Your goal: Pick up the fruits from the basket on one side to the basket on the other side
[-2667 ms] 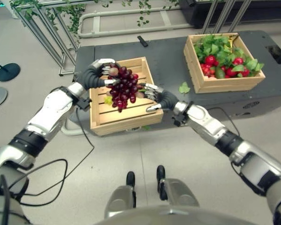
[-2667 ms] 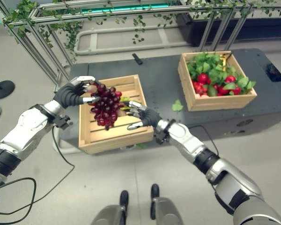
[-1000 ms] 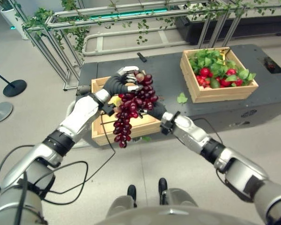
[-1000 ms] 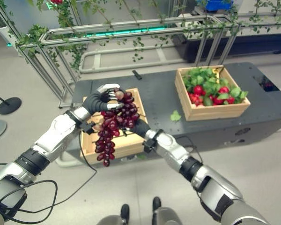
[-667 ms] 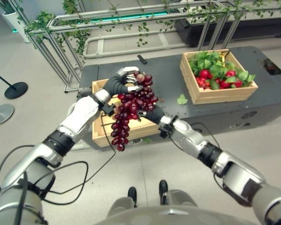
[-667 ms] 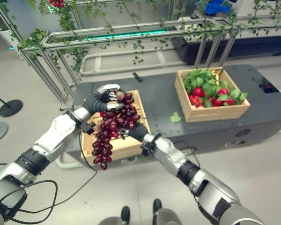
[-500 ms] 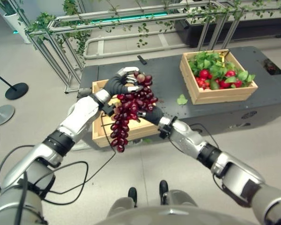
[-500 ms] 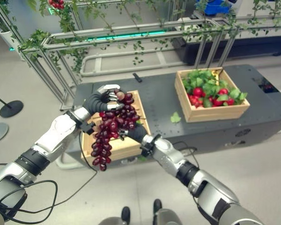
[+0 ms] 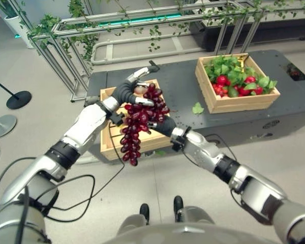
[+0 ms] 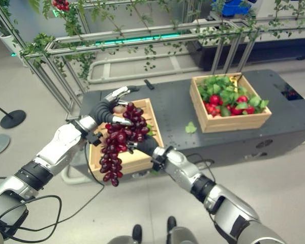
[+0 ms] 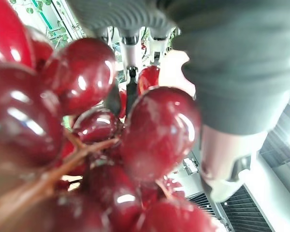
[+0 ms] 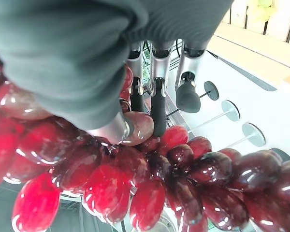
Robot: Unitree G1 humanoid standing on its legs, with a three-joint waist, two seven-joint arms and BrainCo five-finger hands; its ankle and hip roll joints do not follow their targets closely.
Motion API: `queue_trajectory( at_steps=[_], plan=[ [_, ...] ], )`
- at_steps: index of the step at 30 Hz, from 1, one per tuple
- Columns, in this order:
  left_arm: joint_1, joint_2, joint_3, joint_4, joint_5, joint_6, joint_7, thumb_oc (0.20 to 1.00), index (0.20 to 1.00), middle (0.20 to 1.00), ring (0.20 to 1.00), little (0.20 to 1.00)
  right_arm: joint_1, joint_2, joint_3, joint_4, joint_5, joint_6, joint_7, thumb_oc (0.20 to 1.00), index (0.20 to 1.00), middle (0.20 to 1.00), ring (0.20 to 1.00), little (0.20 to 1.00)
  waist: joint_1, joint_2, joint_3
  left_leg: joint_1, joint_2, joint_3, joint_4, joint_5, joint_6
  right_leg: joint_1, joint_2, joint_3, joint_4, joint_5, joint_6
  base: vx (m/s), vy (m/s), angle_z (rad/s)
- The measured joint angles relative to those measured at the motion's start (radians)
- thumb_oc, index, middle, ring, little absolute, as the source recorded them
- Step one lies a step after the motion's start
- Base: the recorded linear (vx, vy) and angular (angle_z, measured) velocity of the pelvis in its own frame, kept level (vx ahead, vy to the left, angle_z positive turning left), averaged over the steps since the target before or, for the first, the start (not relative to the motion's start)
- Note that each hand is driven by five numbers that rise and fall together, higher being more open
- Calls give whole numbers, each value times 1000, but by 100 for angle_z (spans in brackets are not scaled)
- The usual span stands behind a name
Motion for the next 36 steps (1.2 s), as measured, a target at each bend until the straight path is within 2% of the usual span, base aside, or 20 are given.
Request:
queue_trajectory(
  at_steps=[18,23,36],
  plan=[
    [0,0,10,0,27,0,4,1000,1000,1000,1000,1000,25,-3,16,-48,34,14,14,200,200,200,200,200,0,0,0,7,0,2,-14,1,-1,-2,1,3,0,-4,-7,0,0,0],
    [0,0,36,-4,38,0,4,1000,1000,1000,1000,1000,27,-30,10,-88,38,14,16,200,200,200,200,200,-1,0,0,15,0,2,-19,1,-1,4,1,4,0,-6,-8,0,0,0],
    [27,1,126,-3,36,-1,6,1000,1000,1000,1000,1000,98,-55,-136,-130,52,-7,20,222,222,222,222,222,-5,0,0,35,1,17,-31,0,0,11,5,26,-2,-6,-8,4,0,-5]
  ],
)
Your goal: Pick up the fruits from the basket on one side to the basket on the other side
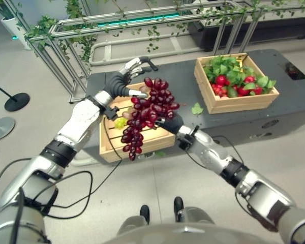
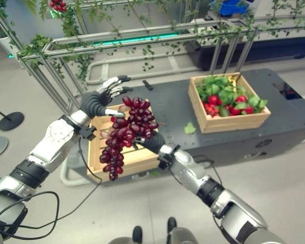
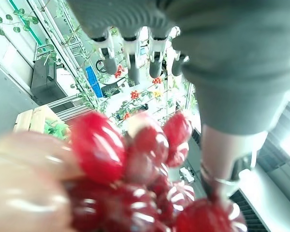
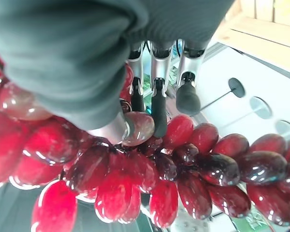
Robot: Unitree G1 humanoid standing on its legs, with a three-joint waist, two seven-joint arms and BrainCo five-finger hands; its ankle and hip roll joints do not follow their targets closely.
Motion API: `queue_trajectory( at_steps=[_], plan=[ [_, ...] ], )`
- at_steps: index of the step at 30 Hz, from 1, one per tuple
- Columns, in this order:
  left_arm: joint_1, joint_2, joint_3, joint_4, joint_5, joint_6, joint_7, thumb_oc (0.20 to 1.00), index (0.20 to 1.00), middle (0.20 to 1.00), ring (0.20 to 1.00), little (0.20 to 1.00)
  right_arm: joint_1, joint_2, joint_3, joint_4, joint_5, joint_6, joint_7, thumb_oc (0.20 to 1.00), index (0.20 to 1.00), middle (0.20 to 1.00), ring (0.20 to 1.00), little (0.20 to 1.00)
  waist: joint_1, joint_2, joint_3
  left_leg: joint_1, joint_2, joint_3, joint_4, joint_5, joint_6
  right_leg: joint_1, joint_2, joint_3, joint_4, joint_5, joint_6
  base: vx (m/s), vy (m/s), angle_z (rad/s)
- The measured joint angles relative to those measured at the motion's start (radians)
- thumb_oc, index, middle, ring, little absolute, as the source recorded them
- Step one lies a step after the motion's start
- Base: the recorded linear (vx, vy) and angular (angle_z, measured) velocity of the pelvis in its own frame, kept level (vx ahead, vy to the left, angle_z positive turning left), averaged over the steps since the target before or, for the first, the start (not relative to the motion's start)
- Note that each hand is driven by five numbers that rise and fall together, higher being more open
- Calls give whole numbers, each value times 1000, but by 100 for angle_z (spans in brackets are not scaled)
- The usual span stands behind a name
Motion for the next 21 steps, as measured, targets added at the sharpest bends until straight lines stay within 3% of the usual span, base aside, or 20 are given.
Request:
queue_trajectory(
  at_steps=[21],
  plan=[
    [22,23,30,-5,-8,0,-4,1000,1000,1000,1000,1000,137,-48,-209,-28,63,-42,-4,222,222,222,222,222,-24,17,-9,16,5,1,-18,1,0,13,5,1,-13,0,0,0,0,0]
  ],
)
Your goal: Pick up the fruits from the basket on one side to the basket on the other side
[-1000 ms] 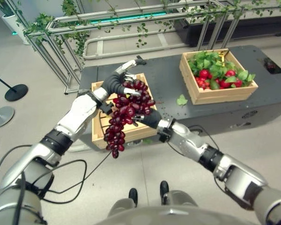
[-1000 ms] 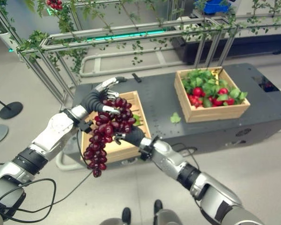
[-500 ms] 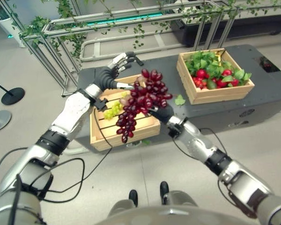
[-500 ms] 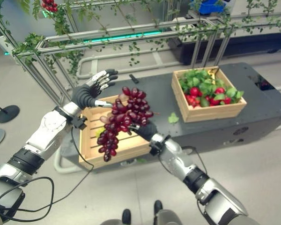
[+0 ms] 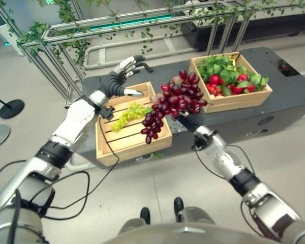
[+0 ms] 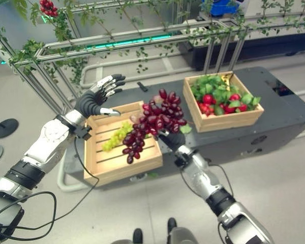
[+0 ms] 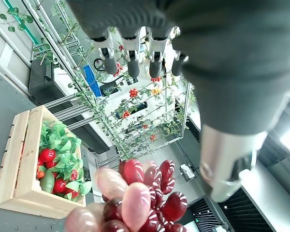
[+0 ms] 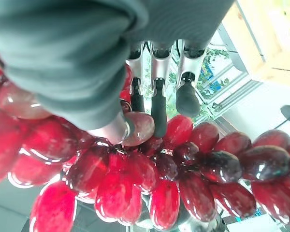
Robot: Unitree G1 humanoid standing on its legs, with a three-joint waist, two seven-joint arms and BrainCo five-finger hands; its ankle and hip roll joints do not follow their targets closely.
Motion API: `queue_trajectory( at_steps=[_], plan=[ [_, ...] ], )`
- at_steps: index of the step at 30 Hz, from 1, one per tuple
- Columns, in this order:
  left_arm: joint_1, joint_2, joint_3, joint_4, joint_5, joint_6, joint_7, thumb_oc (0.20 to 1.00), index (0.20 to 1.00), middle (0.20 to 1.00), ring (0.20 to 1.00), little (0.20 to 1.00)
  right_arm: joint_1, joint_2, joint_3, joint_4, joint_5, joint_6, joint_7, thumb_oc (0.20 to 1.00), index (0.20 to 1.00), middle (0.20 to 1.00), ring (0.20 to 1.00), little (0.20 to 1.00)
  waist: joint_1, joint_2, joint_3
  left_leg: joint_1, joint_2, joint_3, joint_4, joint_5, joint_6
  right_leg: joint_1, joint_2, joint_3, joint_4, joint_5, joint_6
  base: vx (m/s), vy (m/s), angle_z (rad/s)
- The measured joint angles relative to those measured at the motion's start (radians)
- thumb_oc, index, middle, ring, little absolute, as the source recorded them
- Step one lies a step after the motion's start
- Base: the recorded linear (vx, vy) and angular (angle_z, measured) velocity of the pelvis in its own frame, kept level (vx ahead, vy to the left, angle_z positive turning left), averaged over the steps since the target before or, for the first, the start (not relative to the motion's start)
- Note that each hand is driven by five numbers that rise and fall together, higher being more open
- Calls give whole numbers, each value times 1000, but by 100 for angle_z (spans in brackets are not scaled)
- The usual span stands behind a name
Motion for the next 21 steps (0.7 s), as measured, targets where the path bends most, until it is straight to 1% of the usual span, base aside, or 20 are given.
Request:
queue_trajectory(
  at_steps=[5,7,9,10,11,12,13,14,15,16,17,18,19,20,21],
  plan=[
    [50,-13,47,2,-2,0,2,1000,1000,1000,1000,1000,35,-6,-73,-6,0,-8,-3,213,213,213,213,213,-1,0,0,0,2,0,0,0,-1,1,3,0,-1,-1,-1,3,-8,0],
    [123,-57,108,13,4,-1,15,1000,1000,1000,1000,1000,76,-14,-112,-14,0,-21,-7,209,209,209,209,209,-6,0,-1,5,4,1,5,-3,-5,6,8,3,0,-4,-5,10,-47,-4],
    [162,-70,130,41,10,2,29,1000,1000,1000,1000,1000,82,-32,-113,-15,0,-25,-12,213,213,213,213,213,-2,0,-1,6,5,1,16,-8,-11,6,9,10,4,-6,-8,18,-110,-9],
    [183,-84,153,63,13,0,35,1000,1000,1000,1000,1000,85,-45,-116,-20,-1,-25,-14,213,213,213,213,213,-16,-6,2,-7,6,0,56,-22,-19,3,16,32,16,-18,-15,22,-140,-4],
    [199,-94,161,81,15,2,44,1000,1000,1000,1000,1000,86,-52,-116,-20,-1,-25,-16,219,219,219,219,219,-21,-10,3,-18,7,-8,96,-35,-32,5,23,35,25,-29,-24,12,-61,-3],
    [221,-94,172,90,24,2,50,1000,1000,1000,1000,1000,88,-53,-118,-20,-2,-25,-16,222,222,222,222,222,-24,-20,7,-27,6,-24,142,-50,-53,2,28,50,41,-38,-33,-27,7,-18],
    [256,-101,195,113,50,2,55,1000,1000,1000,1000,1000,96,-55,-126,-23,-6,-25,-17,219,219,219,219,219,-20,-45,21,-54,-14,-54,250,-57,-65,20,27,73,54,-47,-40,-13,38,-31],
    [305,-122,222,137,58,-2,64,1000,1000,1000,1000,1000,98,-58,-136,-30,-9,-25,-17,222,222,222,222,222,-8,-59,31,-88,-51,-132,358,-65,-68,38,36,112,55,-42,-41,-2,59,-45],
    [330,-147,255,150,71,-2,68,1000,1000,1000,1000,1000,98,-57,-140,-33,-9,-26,-16,219,219,219,219,219,-3,-63,33,-93,-85,-197,382,-86,-65,45,40,146,55,-41,-42,44,59,-89],
    [403,-179,285,173,84,2,88,1000,1000,1000,1000,1000,103,-60,-153,-50,-9,-30,-15,219,219,219,219,219,13,-63,33,-100,-137,-253,383,-111,-39,43,50,198,40,-25,-40,23,69,-105],
    [455,-193,312,179,96,0,93,1000,1000,1000,1000,1000,103,-60,-159,-57,-9,-30,-15,216,216,216,216,216,11,-65,35,-103,-168,-285,358,-116,-25,37,60,224,30,-16,-28,9,79,-113],
    [518,-213,341,198,108,1,103,1000,1000,1000,1000,1000,107,-64,-171,-62,-9,-31,-12,216,216,216,216,216,1,-53,36,-110,-195,-303,338,-121,0,37,69,243,12,-8,-21,-10,114,-86],
    [563,-228,372,205,123,1,104,1000,1000,1000,1000,1000,106,-70,-171,-63,-9,-31,-12,213,213,213,213,213,1,-58,38,-99,-208,-310,306,-117,14,29,79,275,11,1,-14,3,94,-101],
    [626,-248,407,207,129,1,110,1000,1000,1000,1000,1000,106,-88,-171,-73,-9,-29,-9,213,213,213,213,213,1,-53,39,-94,-214,-308,271,-106,33,20,98,305,4,12,-12,-8,126,-116],
    [670,-262,434,220,130,2,111,1000,1000,1000,1000,1000,107,-97,-172,-75,-9,-29,-9,216,216,216,216,216,8,-47,38,-83,-201,-290,229,-86,57,13,119,316,5,25,-9,-15,186,-148]
  ],
)
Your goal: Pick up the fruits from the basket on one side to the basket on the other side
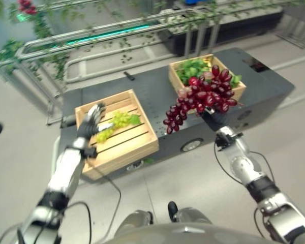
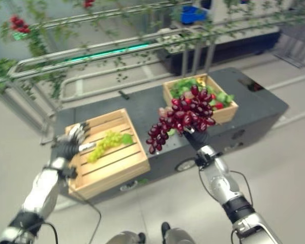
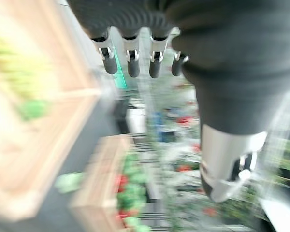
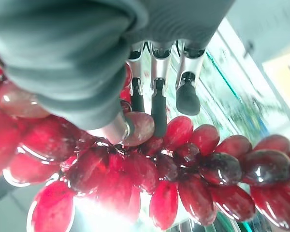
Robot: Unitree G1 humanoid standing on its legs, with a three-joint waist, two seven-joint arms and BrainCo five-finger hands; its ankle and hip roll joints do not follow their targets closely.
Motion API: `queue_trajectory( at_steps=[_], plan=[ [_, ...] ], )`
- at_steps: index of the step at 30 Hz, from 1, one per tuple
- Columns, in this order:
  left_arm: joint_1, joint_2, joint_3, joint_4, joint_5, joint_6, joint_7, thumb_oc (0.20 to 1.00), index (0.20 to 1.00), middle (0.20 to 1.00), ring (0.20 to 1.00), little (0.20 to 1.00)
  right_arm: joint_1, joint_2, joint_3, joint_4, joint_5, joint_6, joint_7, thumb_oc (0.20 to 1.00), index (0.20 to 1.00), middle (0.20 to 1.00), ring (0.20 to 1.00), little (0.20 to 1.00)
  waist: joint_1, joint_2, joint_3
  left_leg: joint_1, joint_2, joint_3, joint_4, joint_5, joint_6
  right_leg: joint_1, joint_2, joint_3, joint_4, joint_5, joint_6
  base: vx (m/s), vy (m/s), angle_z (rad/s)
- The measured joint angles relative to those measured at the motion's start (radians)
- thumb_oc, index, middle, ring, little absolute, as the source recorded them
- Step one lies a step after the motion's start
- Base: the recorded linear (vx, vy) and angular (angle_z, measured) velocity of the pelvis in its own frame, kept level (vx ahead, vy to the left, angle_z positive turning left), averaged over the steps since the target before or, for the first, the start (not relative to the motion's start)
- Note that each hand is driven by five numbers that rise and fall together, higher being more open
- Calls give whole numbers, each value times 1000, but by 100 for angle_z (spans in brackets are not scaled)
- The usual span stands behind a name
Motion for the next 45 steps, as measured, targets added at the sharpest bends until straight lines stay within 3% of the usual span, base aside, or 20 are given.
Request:
queue_trajectory(
  at_steps=[1,3,4,6,7,9,10,12,13,15,17,18,19,20,22,31,40,42,43,45],
  plan=[
    [23,-8,13,60,1,1,17,1000,1000,1000,1000,1000,4,2,-8,0,0,-2,-1,213,213,213,213,213,-1,-15,8,13,5,28,-21,6,34,-18,9,9,-1,9,0,-22,270,-137],
    [34,-45,40,132,30,2,32,1000,1000,1000,1000,1000,3,14,-8,-2,-3,2,-1,216,216,216,216,216,-6,-33,10,14,14,97,-47,12,58,-43,6,57,0,11,21,-41,255,-115],
    [39,-70,47,153,39,15,47,1000,1000,1000,1000,1000,3,22,-12,-18,-3,1,-3,219,219,219,219,219,-5,-20,17,12,23,141,-64,26,68,-55,3,67,33,-4,65,-50,154,-88],
    [37,-88,50,152,40,18,59,1000,1000,1000,1000,1000,3,23,-10,-33,-5,3,-7,219,219,219,219,219,-3,-19,17,13,22,187,-74,40,80,-69,-16,76,65,-25,92,-97,149,-79],
    [35,-96,50,158,47,16,70,1000,1000,1000,1000,1000,1,22,-11,-47,-13,2,-9,219,219,219,219,219,-12,-10,26,17,20,230,-85,45,89,-86,-33,81,100,-58,125,-134,129,-81],
    [28,-123,88,184,74,9,99,1000,1000,1000,1000,1000,-8,32,-11,-51,-26,2,-14,216,216,216,216,216,7,-10,31,12,31,341,-104,48,96,-115,-52,98,136,-70,144,-143,97,-116],
    [47,-150,124,206,78,-6,130,1000,1000,1000,1000,1000,-54,83,-6,-32,-40,-7,-28,216,216,216,216,216,28,-4,57,-38,52,422,-30,17,122,-192,-114,-56,172,-75,152,-139,114,-155],
    [35,-193,130,259,78,1,149,1000,1000,1000,1000,1000,-75,94,-11,-29,-43,-6,-50,209,209,209,209,209,54,13,104,-60,69,462,26,-20,125,-227,-220,-245,210,-95,132,-113,76,-119],
    [36,-213,128,274,78,5,149,1000,1000,1000,1000,1000,-66,79,-11,-29,-45,-5,-59,209,209,209,209,209,50,22,109,-50,69,459,22,-21,122,-220,-242,-269,225,-100,130,-119,70,-66],
    [83,-237,131,263,78,-2,151,1000,1000,1000,1000,1000,-61,58,-11,-28,-54,-6,-68,206,206,206,206,206,57,34,113,-35,124,539,5,-17,121,-200,-286,-338,300,-114,124,-149,93,-58],
    [121,-222,139,259,78,-3,150,1000,1000,1000,1000,1000,-70,53,-8,-29,-61,-8,-69,203,203,203,203,203,97,45,113,-18,180,626,-20,-6,105,-157,-344,-471,356,-142,92,-91,16,-90],
    [134,-225,134,273,78,0,145,1000,1000,1000,1000,1000,-74,38,-8,-31,-68,-9,-67,206,206,206,206,206,119,51,107,-10,188,645,-56,4,86,-93,-347,-507,314,-154,117,-62,-14,-89],
    [139,-220,133,288,79,-1,142,1000,1000,1000,1000,1000,-78,33,-6,-30,-73,-7,-68,206,206,206,206,206,122,37,100,-8,178,652,-76,15,64,-44,-349,-507,219,-161,129,-58,-40,-106],
    [135,-244,134,340,83,6,143,1000,1000,1000,1000,1000,-102,11,7,-19,-88,-4,-68,200,200,200,200,200,131,61,99,-2,186,639,-102,29,34,-28,-324,-504,128,-131,115,-7,-39,-76],
    [161,-255,132,368,94,9,143,1000,1000,1000,1000,1000,-106,-7,8,-10,-98,-4,-69,200,200,200,200,200,124,71,92,12,181,569,-131,55,22,-29,-286,-478,98,-105,95,30,-54,-76],
    [142,-291,109,401,117,18,155,1000,1000,1000,1000,1000,-77,-104,-14,-8,-99,-6,-83,206,206,206,206,206,47,96,38,46,225,565,-184,89,-19,-42,-224,-450,124,-135,46,18,-83,-18],
    [110,-307,62,400,117,18,174,1000,1000,1000,1000,1000,-28,-134,-43,-10,-100,-7,-90,206,206,206,206,206,45,104,28,62,236,558,-198,91,-41,-63,-217,-444,191,-178,21,29,-77,-1],
    [113,-308,60,402,118,18,178,1000,1000,1000,1000,1000,-16,-134,-55,-11,-101,-8,-90,200,200,200,200,200,44,103,28,59,236,554,-189,90,-49,-67,-219,-443,206,-190,15,36,-175,6],
    [107,-303,61,402,117,17,185,1000,1000,1000,1000,1000,-6,-133,-59,-11,-101,-16,-96,200,200,200,200,200,33,94,31,39,244,539,-133,87,-77,-73,-202,-441,234,-212,3,54,-214,23],
    [80,-285,66,409,117,16,195,1000,1000,1000,1000,1000,10,-126,-59,-9,-105,-15,-104,200,200,200,200,200,28,49,49,-22,251,490,31,95,-115,-61,-195,-412,245,-227,-27,58,-157,17]
  ],
)
